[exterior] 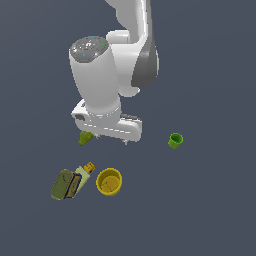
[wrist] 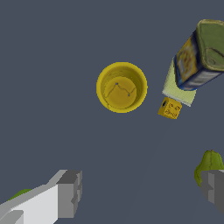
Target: Pick up a designated object from a clutter of objects.
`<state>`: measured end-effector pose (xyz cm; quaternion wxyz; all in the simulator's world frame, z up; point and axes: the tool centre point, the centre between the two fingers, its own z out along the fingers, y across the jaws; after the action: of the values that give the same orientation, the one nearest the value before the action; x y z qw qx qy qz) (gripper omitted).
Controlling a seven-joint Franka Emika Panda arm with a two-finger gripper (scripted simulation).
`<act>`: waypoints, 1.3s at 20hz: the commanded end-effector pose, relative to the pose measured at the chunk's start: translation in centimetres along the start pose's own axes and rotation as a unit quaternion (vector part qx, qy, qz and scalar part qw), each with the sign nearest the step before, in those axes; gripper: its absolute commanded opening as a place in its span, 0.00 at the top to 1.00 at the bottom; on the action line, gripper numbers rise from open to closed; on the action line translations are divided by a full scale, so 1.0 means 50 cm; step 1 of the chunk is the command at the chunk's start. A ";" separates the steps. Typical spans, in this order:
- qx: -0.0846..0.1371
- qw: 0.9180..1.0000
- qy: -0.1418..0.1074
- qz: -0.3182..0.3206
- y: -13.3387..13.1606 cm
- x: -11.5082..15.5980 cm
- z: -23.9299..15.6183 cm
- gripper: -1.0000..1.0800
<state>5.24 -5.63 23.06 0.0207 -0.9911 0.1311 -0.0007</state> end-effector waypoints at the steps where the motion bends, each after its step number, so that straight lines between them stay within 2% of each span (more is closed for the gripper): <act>1: -0.001 0.999 0.000 0.033 0.033 0.027 0.045 0.04; 7: -0.006 0.994 0.002 0.109 0.118 0.078 0.157 0.04; 14: -0.014 0.985 0.004 0.170 0.196 0.106 0.254 0.04; 20: -0.019 0.980 0.006 0.197 0.232 0.114 0.299 0.04; 26: -0.020 0.980 0.005 0.200 0.238 0.114 0.306 0.04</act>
<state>7.73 -17.97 7.27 0.0001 -0.9450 0.3271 0.0010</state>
